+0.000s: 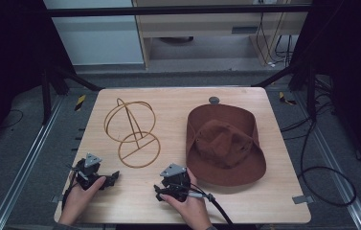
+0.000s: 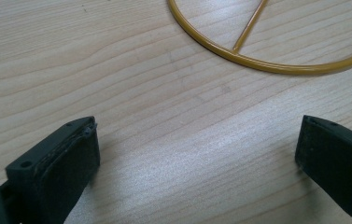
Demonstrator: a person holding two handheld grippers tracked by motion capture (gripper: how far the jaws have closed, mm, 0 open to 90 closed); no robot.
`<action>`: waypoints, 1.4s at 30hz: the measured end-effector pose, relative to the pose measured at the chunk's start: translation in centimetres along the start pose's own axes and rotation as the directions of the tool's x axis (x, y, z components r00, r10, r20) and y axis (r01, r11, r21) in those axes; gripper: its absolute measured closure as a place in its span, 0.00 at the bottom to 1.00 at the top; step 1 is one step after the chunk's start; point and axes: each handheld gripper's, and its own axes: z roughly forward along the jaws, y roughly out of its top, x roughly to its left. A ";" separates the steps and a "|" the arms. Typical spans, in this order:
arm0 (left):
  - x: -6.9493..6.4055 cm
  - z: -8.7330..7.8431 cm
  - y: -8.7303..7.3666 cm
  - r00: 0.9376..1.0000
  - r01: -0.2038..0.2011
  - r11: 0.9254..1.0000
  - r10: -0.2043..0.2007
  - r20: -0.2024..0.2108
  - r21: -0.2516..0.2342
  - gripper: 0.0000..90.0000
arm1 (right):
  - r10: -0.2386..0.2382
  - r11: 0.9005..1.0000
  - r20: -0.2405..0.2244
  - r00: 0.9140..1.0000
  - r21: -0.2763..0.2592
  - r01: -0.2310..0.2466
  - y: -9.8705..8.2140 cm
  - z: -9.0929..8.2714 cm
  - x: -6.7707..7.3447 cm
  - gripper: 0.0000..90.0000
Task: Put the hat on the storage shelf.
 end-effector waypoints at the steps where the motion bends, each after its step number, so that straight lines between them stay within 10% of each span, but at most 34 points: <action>1: 0.0 0.0 0.0 1.000 0.001 1.000 -0.001 0.000 -0.003 0.00 | 0.000 1.000 0.000 1.000 0.000 0.000 0.0 0.0 0.0 0.18; 10: 0.0 0.0 0.0 1.000 0.002 1.000 -0.002 -0.001 -0.001 0.00 | -0.006 1.000 0.001 1.000 -0.004 0.006 0.0 -0.1 0.3 0.22; 19: 0.0 0.0 0.0 1.000 0.000 1.000 0.000 0.000 0.000 0.00 | -0.134 0.991 0.011 0.991 -0.001 0.134 2.8 -3.1 1.4 0.16; 42: 0.0 0.0 -0.1 1.000 0.000 1.000 0.000 0.005 -0.008 0.00 | -0.101 0.992 0.078 0.992 0.084 0.094 7.2 -13.2 -10.4 0.13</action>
